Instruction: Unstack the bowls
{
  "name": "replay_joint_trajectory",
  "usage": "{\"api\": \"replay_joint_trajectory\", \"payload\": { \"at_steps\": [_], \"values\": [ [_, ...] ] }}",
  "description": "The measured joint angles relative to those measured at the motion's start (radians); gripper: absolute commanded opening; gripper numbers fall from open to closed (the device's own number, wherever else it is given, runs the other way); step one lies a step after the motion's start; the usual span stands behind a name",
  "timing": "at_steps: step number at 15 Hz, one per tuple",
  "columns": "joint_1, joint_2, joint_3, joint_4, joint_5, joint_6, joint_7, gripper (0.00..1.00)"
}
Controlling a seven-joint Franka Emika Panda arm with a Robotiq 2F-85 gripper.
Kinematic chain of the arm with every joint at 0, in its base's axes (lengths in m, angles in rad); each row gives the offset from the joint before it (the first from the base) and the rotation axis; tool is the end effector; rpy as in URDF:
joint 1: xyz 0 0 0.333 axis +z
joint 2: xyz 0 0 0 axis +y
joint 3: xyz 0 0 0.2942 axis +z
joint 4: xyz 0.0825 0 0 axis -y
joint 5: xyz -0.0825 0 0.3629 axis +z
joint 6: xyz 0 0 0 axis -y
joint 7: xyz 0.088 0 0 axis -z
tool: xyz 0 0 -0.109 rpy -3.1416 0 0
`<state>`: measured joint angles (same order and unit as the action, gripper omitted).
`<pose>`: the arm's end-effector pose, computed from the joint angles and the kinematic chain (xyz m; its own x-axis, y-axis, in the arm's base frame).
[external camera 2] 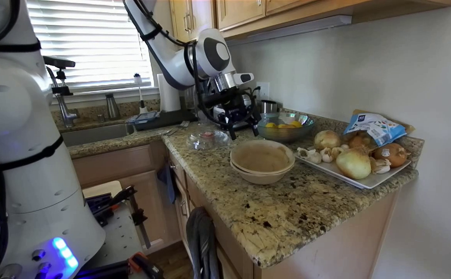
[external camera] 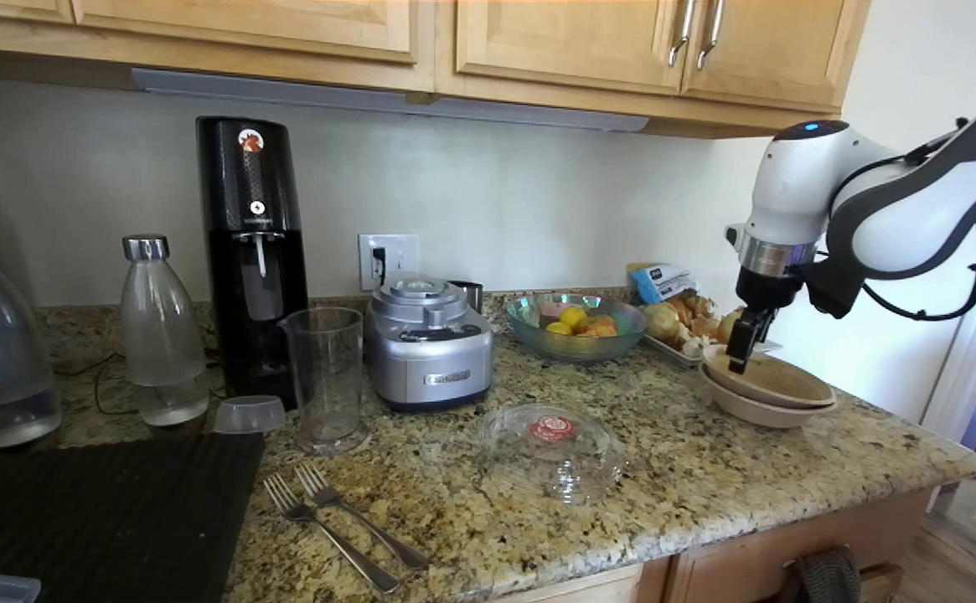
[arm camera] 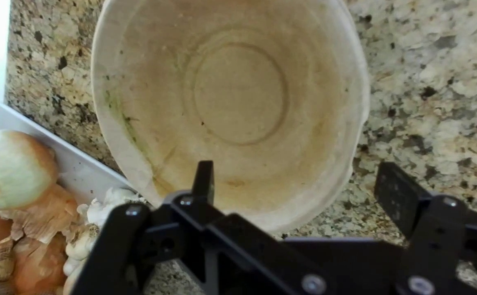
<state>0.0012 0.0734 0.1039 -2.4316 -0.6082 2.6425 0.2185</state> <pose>0.4802 0.0654 0.2793 0.9053 0.4079 0.1188 0.3552 -0.8800 0.3153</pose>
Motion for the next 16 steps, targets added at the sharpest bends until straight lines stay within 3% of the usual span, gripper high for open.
{"api": "replay_joint_trajectory", "payload": {
  "at_steps": [6,7,16],
  "values": [
    [0.033,0.078,-0.03,0.05,0.0,-0.001,0.018,1.0],
    [0.041,0.083,-0.035,0.053,0.0,-0.001,0.022,0.78],
    [0.078,0.129,-0.07,0.069,0.001,-0.001,0.039,0.2]
  ]
}}
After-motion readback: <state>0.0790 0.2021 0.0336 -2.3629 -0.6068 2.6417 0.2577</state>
